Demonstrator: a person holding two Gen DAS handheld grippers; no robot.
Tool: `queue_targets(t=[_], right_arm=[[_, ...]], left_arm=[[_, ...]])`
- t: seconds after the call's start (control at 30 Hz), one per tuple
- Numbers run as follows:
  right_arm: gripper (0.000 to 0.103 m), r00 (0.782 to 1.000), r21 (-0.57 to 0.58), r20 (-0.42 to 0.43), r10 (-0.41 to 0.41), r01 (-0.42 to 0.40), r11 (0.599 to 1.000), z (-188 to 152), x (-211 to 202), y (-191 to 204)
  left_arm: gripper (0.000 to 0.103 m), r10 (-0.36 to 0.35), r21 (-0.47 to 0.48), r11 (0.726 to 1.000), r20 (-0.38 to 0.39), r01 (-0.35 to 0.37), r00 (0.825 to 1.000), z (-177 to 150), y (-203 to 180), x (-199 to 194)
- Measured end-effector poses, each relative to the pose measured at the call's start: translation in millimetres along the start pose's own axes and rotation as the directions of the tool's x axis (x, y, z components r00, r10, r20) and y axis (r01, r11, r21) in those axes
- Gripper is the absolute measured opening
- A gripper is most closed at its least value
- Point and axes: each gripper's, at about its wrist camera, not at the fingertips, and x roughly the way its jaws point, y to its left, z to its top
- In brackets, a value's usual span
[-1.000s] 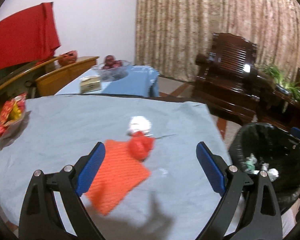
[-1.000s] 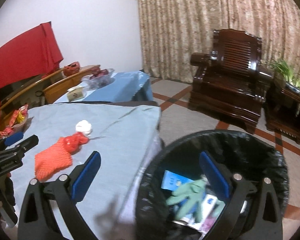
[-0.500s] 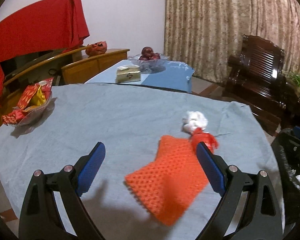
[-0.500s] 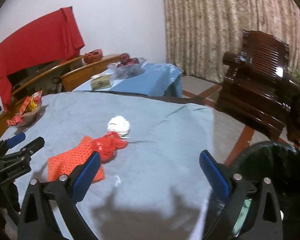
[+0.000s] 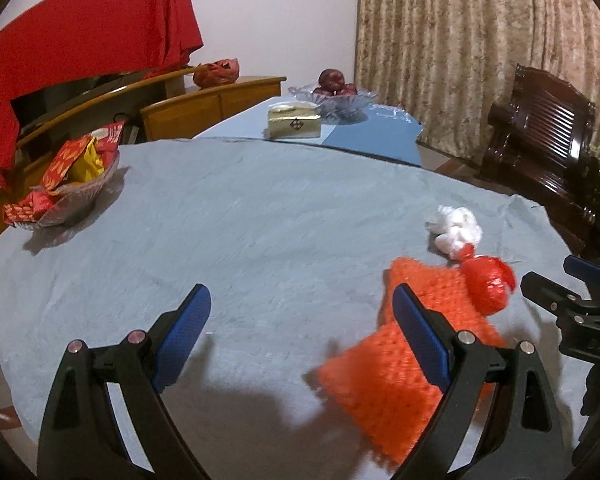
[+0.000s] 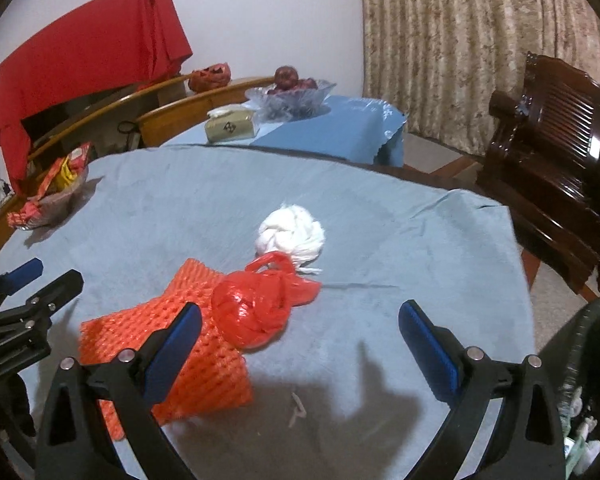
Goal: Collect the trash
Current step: 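Move both grippers back to the table and grasp the red bag with the right gripper, then grasp the orange foam net sleeve with the left gripper while the right holds the red bag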
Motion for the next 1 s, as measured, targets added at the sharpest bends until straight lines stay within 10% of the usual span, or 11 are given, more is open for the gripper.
queue_targets(t=[0.3, 0.53, 1.0], right_arm=[[0.089, 0.997, -0.035, -0.063, 0.039, -0.041, 0.999, 0, 37, 12], [0.044, 0.983, -0.043, -0.119, 0.142, -0.148, 0.988, -5, 42, 13], [0.042, 0.992, -0.012, -0.057, 0.116, -0.117, 0.993, -11, -12, -15]], left_arm=[[0.090, -0.003, -0.021, 1.000, -0.046, 0.002, 0.999, -10, 13, 19], [0.090, -0.044, -0.008, 0.999, -0.076, 0.043, 0.996, -17, 2, 24], [0.090, -0.141, -0.052, 0.990, -0.157, 0.135, 0.977, -32, -23, 30]])
